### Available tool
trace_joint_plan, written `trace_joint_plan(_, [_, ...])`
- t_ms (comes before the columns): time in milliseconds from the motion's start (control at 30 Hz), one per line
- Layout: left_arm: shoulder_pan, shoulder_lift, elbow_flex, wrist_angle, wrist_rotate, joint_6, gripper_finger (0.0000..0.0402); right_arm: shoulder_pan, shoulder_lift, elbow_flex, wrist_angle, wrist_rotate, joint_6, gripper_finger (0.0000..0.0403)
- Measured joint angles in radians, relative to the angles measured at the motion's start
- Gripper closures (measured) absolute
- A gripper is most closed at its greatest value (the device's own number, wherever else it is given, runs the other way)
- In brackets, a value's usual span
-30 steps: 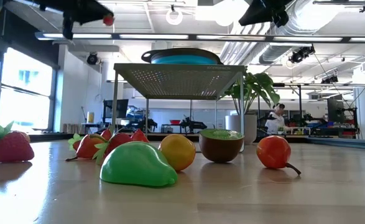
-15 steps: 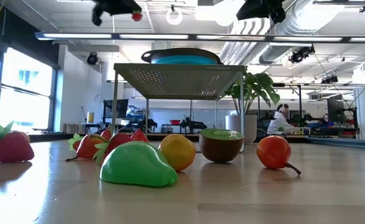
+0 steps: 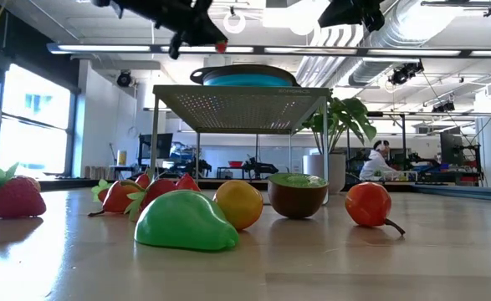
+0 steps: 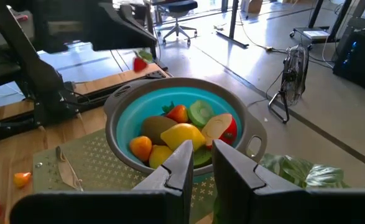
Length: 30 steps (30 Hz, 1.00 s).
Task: Pick & Place Fruit
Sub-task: Put the red strawberry in the blue bowl on the shelf
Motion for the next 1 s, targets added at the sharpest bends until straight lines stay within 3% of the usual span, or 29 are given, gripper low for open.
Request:
trace_joint_plan(267, [0.051, 0.101, 0.09, -0.121, 0.009, 0.019, 0.0401, 0.0, 0.0, 0.0, -0.004, 0.0, -0.004, 0.035])
trace_joint_plan(633, [0.051, 0.163, 0.097, -0.222, -0.009, 0.01, 0.0401, 0.0, 0.0, 0.0, -0.023, 0.0, -0.004, 0.035])
trace_joint_plan(1000, [0.051, 0.163, 0.097, -0.196, -0.031, 0.008, 0.0393, 0.0, 0.0, 0.0, -0.024, 0.0, -0.004, 0.035])
